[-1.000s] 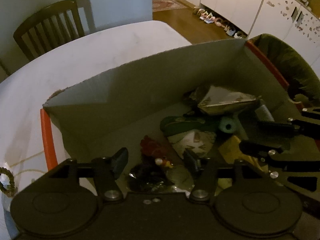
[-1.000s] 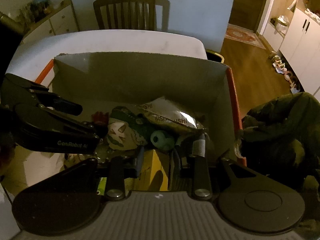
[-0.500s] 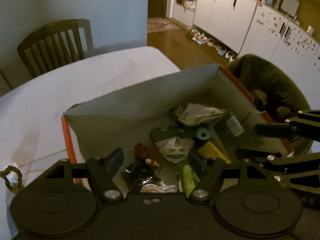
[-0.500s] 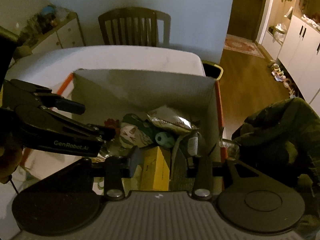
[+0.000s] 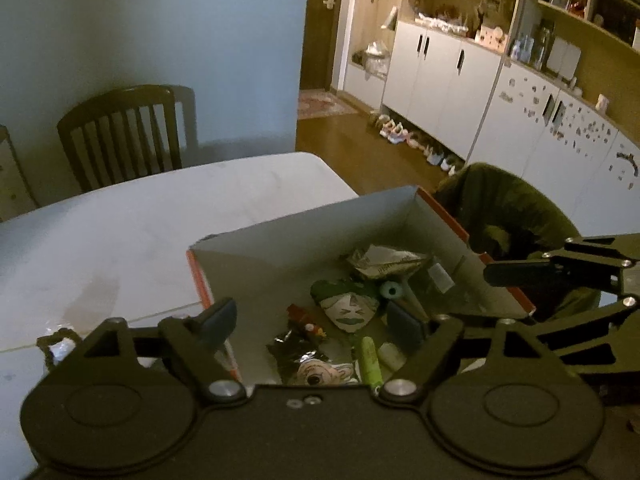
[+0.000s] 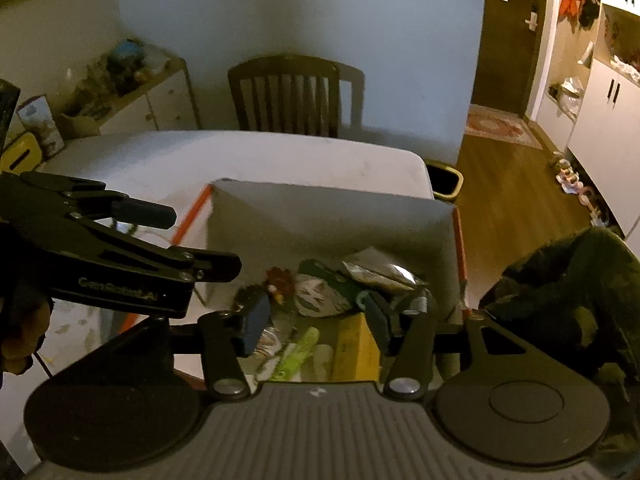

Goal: Organize objects
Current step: 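Withdraw both tools from the box and reach toward the hair tie, then grasp the brown hair tie with right tool while left tool grasps the clear bag, then carry hair tie with right tool while left tool carries clear bag into box, then open both tools to release the hair tie and clear bag into the box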

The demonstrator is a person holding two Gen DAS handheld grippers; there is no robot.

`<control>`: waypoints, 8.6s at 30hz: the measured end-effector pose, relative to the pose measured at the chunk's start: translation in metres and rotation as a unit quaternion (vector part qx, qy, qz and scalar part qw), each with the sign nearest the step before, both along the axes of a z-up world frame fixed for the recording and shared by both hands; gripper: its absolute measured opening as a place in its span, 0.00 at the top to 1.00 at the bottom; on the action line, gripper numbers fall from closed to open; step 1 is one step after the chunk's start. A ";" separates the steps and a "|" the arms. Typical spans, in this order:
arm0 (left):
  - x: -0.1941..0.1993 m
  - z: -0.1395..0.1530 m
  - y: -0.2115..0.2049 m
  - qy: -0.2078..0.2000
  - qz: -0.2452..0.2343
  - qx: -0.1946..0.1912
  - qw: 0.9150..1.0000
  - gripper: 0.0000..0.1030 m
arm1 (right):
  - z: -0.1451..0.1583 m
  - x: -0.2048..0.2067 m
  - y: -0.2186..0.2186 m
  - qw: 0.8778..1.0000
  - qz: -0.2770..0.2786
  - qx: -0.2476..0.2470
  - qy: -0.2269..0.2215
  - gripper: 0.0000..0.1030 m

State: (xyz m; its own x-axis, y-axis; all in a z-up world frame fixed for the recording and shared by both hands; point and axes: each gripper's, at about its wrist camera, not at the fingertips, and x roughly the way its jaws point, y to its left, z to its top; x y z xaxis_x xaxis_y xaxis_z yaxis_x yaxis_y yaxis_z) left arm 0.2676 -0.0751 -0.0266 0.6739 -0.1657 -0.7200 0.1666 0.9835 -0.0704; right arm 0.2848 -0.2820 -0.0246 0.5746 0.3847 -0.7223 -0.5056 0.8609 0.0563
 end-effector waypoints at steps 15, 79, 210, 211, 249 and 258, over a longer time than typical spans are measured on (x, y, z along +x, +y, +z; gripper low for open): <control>-0.049 0.015 0.075 -0.041 0.032 -0.013 0.999 0.09 | 0.019 -0.037 0.039 0.999 -0.009 0.037 -0.021 0.43; 0.092 -0.104 0.321 0.137 0.139 -0.143 0.970 0.02 | -0.111 0.032 0.323 0.998 0.037 0.018 0.051 0.19; 0.056 -0.075 -0.045 0.157 -0.096 0.052 0.982 0.65 | -0.050 0.029 -0.024 0.994 -0.076 0.032 0.065 0.92; 0.059 -0.079 -0.047 0.163 -0.096 0.054 0.980 0.65 | -0.053 0.031 -0.024 0.994 -0.076 0.030 0.068 0.92; 0.070 -0.103 -0.053 0.196 -0.083 0.042 0.976 0.36 | -0.084 0.061 -0.036 0.991 -0.062 -0.004 0.118 0.89; 0.055 -0.084 -0.038 0.162 -0.068 0.022 0.984 0.21 | -0.079 0.050 -0.042 0.992 -0.059 -0.016 0.110 0.86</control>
